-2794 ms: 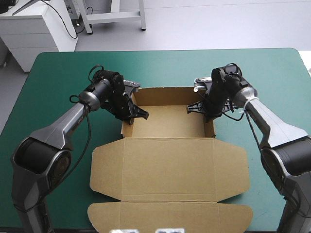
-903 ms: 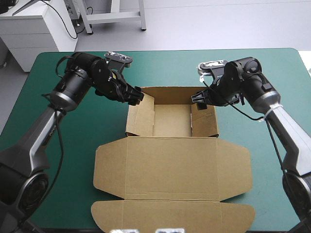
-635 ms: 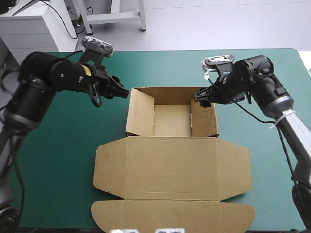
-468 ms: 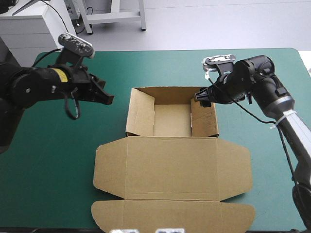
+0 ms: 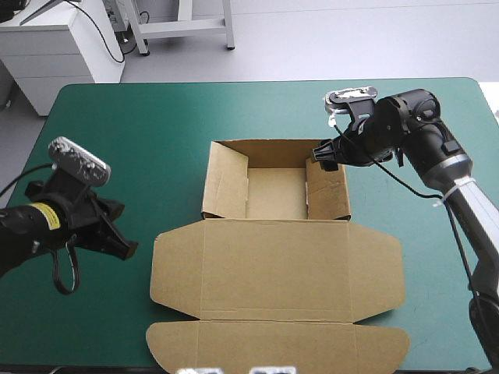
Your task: Fold the box
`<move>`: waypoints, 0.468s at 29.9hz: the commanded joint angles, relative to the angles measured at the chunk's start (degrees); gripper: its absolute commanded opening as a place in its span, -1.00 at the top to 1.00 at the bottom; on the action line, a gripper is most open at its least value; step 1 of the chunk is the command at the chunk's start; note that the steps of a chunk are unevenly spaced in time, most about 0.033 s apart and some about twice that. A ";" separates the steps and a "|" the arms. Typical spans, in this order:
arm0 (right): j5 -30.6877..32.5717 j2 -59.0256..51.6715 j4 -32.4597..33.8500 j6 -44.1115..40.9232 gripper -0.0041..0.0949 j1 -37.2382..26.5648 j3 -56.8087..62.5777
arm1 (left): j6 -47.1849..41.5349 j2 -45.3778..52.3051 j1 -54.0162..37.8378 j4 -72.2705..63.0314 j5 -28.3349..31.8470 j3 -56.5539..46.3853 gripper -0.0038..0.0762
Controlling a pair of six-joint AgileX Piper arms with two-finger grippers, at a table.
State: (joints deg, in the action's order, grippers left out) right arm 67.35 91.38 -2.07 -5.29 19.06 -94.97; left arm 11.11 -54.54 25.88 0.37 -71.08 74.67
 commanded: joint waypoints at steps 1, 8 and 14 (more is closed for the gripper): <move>-2.14 -2.08 -0.18 -0.25 -0.55 -0.43 -1.70 | -1.11 4.41 0.35 0.19 -2.65 -6.04 0.92; -1.71 1.64 1.34 -1.32 -0.55 -0.43 -1.62 | -5.25 10.65 0.35 0.19 -2.65 -18.41 0.92; -1.96 6.76 2.07 -1.53 -0.55 -0.43 -1.62 | -5.66 14.44 0.35 0.19 -2.65 -23.01 0.92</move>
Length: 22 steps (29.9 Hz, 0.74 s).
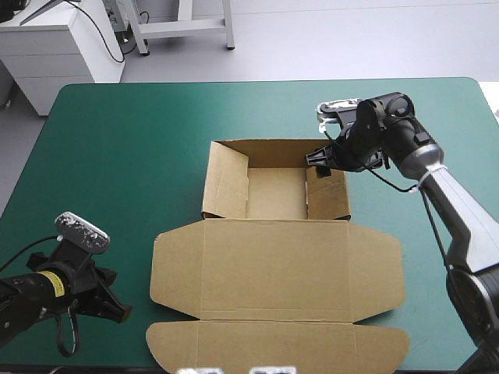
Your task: Fold the box
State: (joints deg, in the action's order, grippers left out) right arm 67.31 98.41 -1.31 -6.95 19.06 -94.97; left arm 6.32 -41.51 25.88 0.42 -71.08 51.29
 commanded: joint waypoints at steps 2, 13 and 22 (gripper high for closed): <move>-1.91 1.66 2.25 -0.29 -0.55 -0.43 -1.62 | -1.53 2.62 0.35 -0.06 -2.65 -0.19 0.92; -2.25 7.00 2.98 -1.58 -0.26 -0.43 -1.62 | -2.23 5.60 0.35 -0.06 -2.43 -0.70 0.92; -2.25 7.00 2.98 -1.58 0.56 -0.43 -1.62 | -2.23 5.60 0.35 -0.06 -1.67 -0.70 0.92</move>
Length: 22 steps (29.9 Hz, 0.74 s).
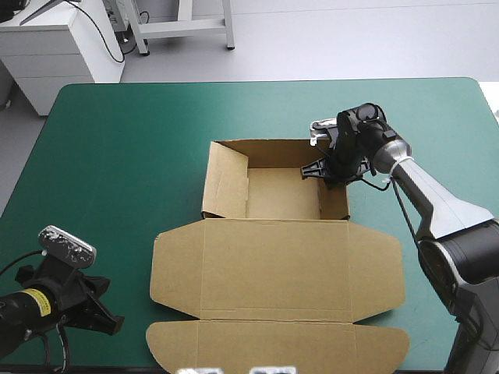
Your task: Fold the box
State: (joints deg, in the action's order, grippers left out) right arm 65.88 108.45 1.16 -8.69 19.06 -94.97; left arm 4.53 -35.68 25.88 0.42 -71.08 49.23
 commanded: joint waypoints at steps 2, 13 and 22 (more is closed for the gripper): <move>-0.82 -3.03 0.51 0.16 0.68 -0.43 -1.62 | -0.44 -0.23 0.35 -0.06 -1.67 1.36 0.92; -3.23 -3.73 0.51 0.77 0.95 -0.43 -1.62 | -0.44 -0.23 0.35 -0.06 -1.67 1.36 0.92; -0.34 -5.87 3.98 3.48 0.96 -2.47 -7.36 | -0.47 -0.23 0.35 -0.06 -0.84 1.36 0.92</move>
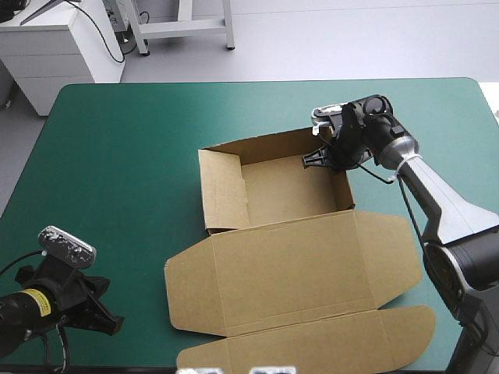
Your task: Fold the box
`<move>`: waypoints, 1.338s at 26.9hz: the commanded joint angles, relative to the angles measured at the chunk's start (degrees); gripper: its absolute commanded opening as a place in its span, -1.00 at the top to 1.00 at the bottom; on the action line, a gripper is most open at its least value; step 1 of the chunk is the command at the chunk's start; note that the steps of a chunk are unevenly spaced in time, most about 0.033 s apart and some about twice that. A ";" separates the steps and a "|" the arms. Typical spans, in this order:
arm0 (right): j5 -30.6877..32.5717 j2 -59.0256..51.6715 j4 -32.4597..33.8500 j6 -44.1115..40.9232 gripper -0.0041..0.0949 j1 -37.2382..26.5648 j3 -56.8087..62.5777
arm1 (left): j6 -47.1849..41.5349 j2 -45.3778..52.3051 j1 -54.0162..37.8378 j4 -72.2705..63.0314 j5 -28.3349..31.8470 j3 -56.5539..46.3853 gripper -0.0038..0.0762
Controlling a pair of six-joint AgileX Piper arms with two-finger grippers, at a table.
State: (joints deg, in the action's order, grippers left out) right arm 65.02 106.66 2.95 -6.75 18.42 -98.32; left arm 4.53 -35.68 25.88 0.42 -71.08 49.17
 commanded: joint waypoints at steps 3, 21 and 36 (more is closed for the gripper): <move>1.76 -4.32 2.09 2.89 0.96 -4.63 -6.97 | -0.47 -0.23 0.35 -0.06 -0.50 1.42 0.92; 0.29 -4.20 -0.90 10.93 0.96 -37.27 -9.75 | -0.47 -0.23 0.35 -0.06 0.75 1.42 0.92; -2.25 2.73 -4.98 11.40 0.95 -50.08 -9.64 | -0.47 -0.23 0.35 1.83 0.89 1.42 0.92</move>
State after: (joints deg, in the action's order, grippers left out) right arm 64.52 111.99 -1.73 4.28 -31.19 -106.04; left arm 4.49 -35.68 25.88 2.20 -71.04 49.17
